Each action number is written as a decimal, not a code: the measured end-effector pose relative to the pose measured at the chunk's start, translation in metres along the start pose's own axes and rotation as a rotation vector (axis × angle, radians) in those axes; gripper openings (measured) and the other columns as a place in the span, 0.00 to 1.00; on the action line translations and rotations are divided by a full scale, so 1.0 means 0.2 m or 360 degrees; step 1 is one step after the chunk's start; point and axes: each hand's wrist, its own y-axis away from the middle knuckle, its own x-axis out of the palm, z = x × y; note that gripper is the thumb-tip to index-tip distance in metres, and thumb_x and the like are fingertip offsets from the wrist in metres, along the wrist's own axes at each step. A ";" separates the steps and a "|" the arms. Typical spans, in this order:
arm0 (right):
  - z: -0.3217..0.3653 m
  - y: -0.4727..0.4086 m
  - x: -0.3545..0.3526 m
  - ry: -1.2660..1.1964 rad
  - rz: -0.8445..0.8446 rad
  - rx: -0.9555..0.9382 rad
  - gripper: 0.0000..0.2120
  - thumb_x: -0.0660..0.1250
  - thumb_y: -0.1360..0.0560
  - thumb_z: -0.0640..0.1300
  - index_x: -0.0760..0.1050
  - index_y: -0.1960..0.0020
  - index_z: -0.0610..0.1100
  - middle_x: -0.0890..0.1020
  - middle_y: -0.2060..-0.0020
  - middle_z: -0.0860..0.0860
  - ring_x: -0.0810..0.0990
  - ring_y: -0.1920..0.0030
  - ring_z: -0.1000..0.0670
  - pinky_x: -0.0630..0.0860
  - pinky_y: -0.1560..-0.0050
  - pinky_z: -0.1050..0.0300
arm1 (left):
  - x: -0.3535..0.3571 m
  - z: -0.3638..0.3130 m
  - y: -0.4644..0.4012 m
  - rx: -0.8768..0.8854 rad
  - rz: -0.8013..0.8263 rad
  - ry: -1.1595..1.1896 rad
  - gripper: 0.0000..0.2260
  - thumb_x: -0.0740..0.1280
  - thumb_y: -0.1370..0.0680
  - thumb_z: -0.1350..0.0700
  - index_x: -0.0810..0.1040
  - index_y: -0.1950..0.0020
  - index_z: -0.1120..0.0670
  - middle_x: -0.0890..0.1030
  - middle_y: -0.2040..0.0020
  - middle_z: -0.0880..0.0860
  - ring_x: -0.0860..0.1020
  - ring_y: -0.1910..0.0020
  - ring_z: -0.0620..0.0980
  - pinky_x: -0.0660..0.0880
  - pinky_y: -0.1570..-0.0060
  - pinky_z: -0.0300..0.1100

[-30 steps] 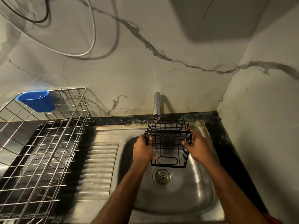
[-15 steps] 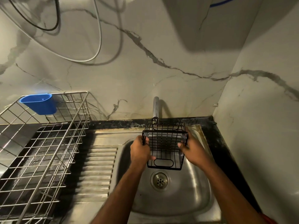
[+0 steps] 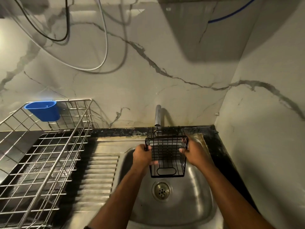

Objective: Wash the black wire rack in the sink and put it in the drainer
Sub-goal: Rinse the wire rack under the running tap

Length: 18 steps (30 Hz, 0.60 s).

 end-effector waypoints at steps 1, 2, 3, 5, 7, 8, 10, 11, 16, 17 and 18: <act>-0.01 -0.03 0.00 0.0049 0.0006 0.0015 0.32 0.70 0.22 0.44 0.62 0.22 0.44 0.79 0.36 0.44 0.76 0.35 0.46 0.69 0.44 0.62 | 0.01 -0.02 -0.02 -0.0019 0.0015 0.0001 0.05 0.65 0.18 0.64 0.77 0.44 0.58 0.79 0.49 0.54 0.83 0.58 0.53 0.84 0.64 0.47; -0.02 -0.06 -0.01 0.0077 0.0007 0.0031 0.33 0.71 0.23 0.43 0.61 0.22 0.45 0.80 0.39 0.44 0.78 0.39 0.46 0.71 0.49 0.63 | 0.02 -0.03 -0.03 -0.0027 0.0034 -0.0004 0.04 0.64 0.18 0.65 0.76 0.45 0.59 0.79 0.50 0.54 0.82 0.59 0.52 0.85 0.62 0.47; -0.02 -0.09 -0.01 0.0073 0.0002 0.0037 0.35 0.72 0.24 0.42 0.60 0.21 0.46 0.80 0.41 0.44 0.80 0.43 0.47 0.71 0.54 0.64 | 0.03 -0.04 -0.06 -0.0027 0.0052 -0.0013 0.04 0.63 0.17 0.66 0.76 0.46 0.60 0.78 0.52 0.54 0.81 0.60 0.51 0.85 0.60 0.49; -0.01 -0.12 -0.02 -0.0029 0.0010 0.0047 0.37 0.74 0.27 0.38 0.61 0.23 0.48 0.79 0.39 0.44 0.81 0.49 0.47 0.75 0.57 0.62 | 0.05 -0.07 -0.09 -0.0043 0.0037 0.0008 0.07 0.61 0.17 0.67 0.76 0.41 0.62 0.77 0.50 0.57 0.79 0.60 0.50 0.85 0.55 0.53; 0.01 -0.15 -0.03 -0.0078 0.0008 0.0095 0.35 0.74 0.28 0.37 0.64 0.25 0.48 0.80 0.41 0.45 0.80 0.51 0.47 0.77 0.56 0.56 | 0.08 -0.09 -0.10 -0.0078 -0.0010 0.0097 0.11 0.61 0.17 0.67 0.74 0.36 0.63 0.77 0.45 0.60 0.78 0.59 0.51 0.84 0.52 0.55; 0.02 -0.16 -0.03 -0.0075 -0.0006 0.0122 0.34 0.74 0.28 0.38 0.65 0.26 0.49 0.80 0.42 0.46 0.80 0.50 0.46 0.76 0.55 0.56 | 0.10 -0.08 -0.11 -0.0105 -0.0032 0.0146 0.12 0.62 0.17 0.68 0.74 0.35 0.62 0.77 0.46 0.59 0.78 0.57 0.52 0.84 0.50 0.54; 0.02 -0.16 -0.02 -0.0056 -0.0066 0.0182 0.32 0.74 0.27 0.39 0.67 0.26 0.49 0.81 0.39 0.46 0.81 0.45 0.45 0.78 0.50 0.55 | 0.12 -0.05 -0.09 -0.0173 -0.0058 0.0163 0.10 0.63 0.18 0.67 0.73 0.37 0.60 0.76 0.52 0.56 0.81 0.50 0.55 0.84 0.48 0.53; 0.02 -0.14 -0.01 -0.0056 -0.0090 0.0207 0.32 0.74 0.27 0.40 0.67 0.26 0.49 0.80 0.38 0.45 0.81 0.44 0.45 0.78 0.48 0.54 | 0.13 -0.03 -0.09 -0.0178 -0.0059 0.0169 0.08 0.63 0.18 0.66 0.72 0.39 0.60 0.78 0.51 0.57 0.82 0.50 0.56 0.84 0.49 0.53; -0.04 -0.04 0.03 -0.0067 -0.0170 0.0174 0.31 0.72 0.26 0.37 0.67 0.25 0.45 0.77 0.35 0.43 0.79 0.42 0.45 0.74 0.45 0.55 | 0.10 0.06 -0.07 -0.0025 -0.0076 0.0184 0.15 0.63 0.18 0.65 0.72 0.32 0.65 0.80 0.41 0.65 0.84 0.52 0.59 0.85 0.60 0.52; -0.05 -0.03 0.05 -0.0081 -0.0184 0.0158 0.31 0.72 0.26 0.37 0.66 0.25 0.44 0.77 0.35 0.43 0.79 0.45 0.46 0.75 0.44 0.54 | 0.10 0.06 -0.07 -0.0044 -0.0061 0.0192 0.14 0.63 0.18 0.66 0.72 0.32 0.63 0.80 0.40 0.63 0.83 0.49 0.58 0.85 0.56 0.53; -0.06 -0.02 0.06 -0.0088 -0.0193 0.0149 0.31 0.71 0.25 0.36 0.66 0.25 0.44 0.78 0.37 0.43 0.78 0.50 0.48 0.77 0.46 0.53 | 0.10 0.06 -0.07 -0.0086 -0.0056 0.0209 0.13 0.63 0.18 0.66 0.73 0.33 0.61 0.79 0.40 0.61 0.83 0.48 0.56 0.85 0.53 0.53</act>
